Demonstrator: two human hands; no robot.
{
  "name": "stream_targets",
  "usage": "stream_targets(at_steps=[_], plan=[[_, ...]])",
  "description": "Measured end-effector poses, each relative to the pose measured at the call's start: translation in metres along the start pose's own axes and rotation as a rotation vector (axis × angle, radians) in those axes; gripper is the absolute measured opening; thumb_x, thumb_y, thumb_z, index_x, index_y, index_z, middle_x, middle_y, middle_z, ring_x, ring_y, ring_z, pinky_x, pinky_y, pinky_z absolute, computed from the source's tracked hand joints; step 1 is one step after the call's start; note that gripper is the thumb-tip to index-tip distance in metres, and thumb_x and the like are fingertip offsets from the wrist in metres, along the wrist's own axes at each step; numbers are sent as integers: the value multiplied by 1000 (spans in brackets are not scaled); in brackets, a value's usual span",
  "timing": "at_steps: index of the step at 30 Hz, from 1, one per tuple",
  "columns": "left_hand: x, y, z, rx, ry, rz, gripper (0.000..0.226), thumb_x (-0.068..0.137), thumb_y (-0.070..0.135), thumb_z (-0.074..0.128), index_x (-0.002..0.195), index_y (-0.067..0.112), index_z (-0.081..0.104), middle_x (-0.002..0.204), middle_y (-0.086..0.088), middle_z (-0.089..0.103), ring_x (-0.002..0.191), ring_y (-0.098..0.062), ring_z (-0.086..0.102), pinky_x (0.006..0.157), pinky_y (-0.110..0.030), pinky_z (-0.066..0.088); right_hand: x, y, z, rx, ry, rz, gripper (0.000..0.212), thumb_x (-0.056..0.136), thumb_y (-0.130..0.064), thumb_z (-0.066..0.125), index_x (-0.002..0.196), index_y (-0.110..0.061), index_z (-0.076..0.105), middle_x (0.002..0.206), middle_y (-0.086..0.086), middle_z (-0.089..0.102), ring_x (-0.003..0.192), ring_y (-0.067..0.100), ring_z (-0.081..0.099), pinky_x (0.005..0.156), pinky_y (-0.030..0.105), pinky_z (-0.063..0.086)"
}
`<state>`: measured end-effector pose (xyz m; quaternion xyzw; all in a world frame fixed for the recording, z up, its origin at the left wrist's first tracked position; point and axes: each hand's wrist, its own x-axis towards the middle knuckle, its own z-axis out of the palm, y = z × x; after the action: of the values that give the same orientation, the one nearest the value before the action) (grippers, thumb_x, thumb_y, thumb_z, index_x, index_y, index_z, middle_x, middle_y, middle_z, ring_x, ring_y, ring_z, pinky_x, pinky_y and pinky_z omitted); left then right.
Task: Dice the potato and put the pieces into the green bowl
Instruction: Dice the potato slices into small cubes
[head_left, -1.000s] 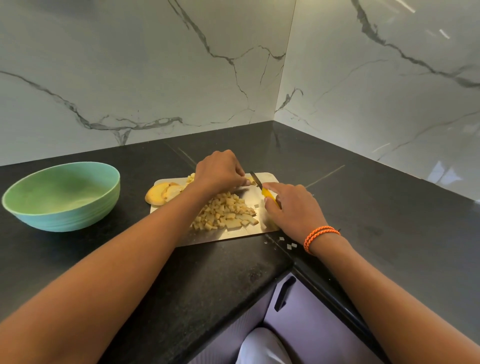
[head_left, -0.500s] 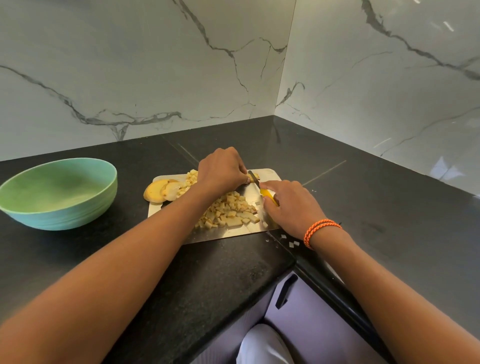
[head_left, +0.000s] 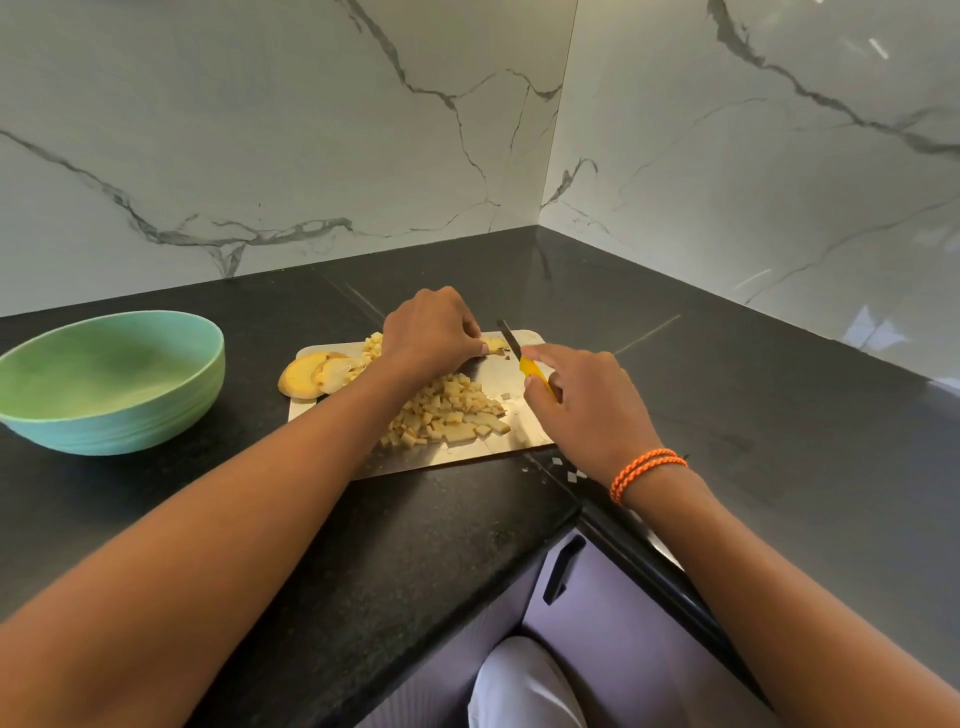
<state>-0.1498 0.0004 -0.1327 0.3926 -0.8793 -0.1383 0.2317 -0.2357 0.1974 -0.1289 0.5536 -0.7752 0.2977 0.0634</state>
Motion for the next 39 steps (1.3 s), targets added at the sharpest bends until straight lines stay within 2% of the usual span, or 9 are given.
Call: stream_targets(at_steps=[2,6,13,18,21,26,31,36,39], plan=[[2,-3,-2,-16,-18,-9,21,88,40,84,101,24,85,88,11,78,76,-8,67,74,-35,63,7,-2,6,-21,8,5,43,100,-32,50,142,-28,58,69,-2,56,60,14,49,68,38,57],[4,-7,-4,-24,-23,-10,21,86,41,86,98,24,85,86,12,77,76,-9,68,75,-36,63,18,-4,17,-75,-69,22,44,101,-36,48,144,-32,55,97,7,70,79,23,64,76,43,59],[4,-7,-3,-4,-3,-13,20,86,42,85,97,25,85,85,13,77,75,-8,67,71,-33,61,22,-4,22,-93,-94,9,43,102,-33,49,144,-28,57,105,8,72,82,23,64,75,40,57],[1,-3,-4,29,23,-18,17,86,42,84,93,26,86,85,12,77,77,-9,68,68,-32,58,22,-6,19,-141,-163,-14,43,104,-33,48,146,-27,55,125,8,67,106,28,62,86,40,51],[0,-2,-3,37,23,-18,17,88,41,83,93,25,86,84,12,77,76,-9,67,63,-29,53,14,-5,14,-116,-180,-17,42,103,-35,49,144,-29,56,125,5,67,106,27,63,90,43,54],[-1,-1,-2,32,16,-20,20,89,42,83,96,23,85,81,12,74,74,-8,66,65,-29,57,-8,-1,-3,-94,-188,-3,41,102,-35,52,143,-31,57,123,3,70,106,23,66,90,40,55],[0,-4,-6,23,-6,-4,20,90,42,82,100,24,85,81,14,73,75,-9,66,63,-27,53,-11,3,-6,-7,-105,16,39,103,-33,51,141,-29,59,86,-3,69,67,10,58,72,32,56],[2,-13,-9,-23,-14,-26,13,92,33,81,100,24,85,83,12,76,75,-9,68,65,-27,56,7,-1,9,-10,-64,38,42,101,-38,48,143,-34,55,90,4,69,80,22,63,81,43,59],[2,-14,-9,-26,-15,-20,11,91,31,82,99,25,85,83,12,76,77,-9,68,66,-27,56,16,-7,15,-45,-87,34,42,102,-35,49,143,-33,56,107,7,72,92,25,65,85,43,58]])
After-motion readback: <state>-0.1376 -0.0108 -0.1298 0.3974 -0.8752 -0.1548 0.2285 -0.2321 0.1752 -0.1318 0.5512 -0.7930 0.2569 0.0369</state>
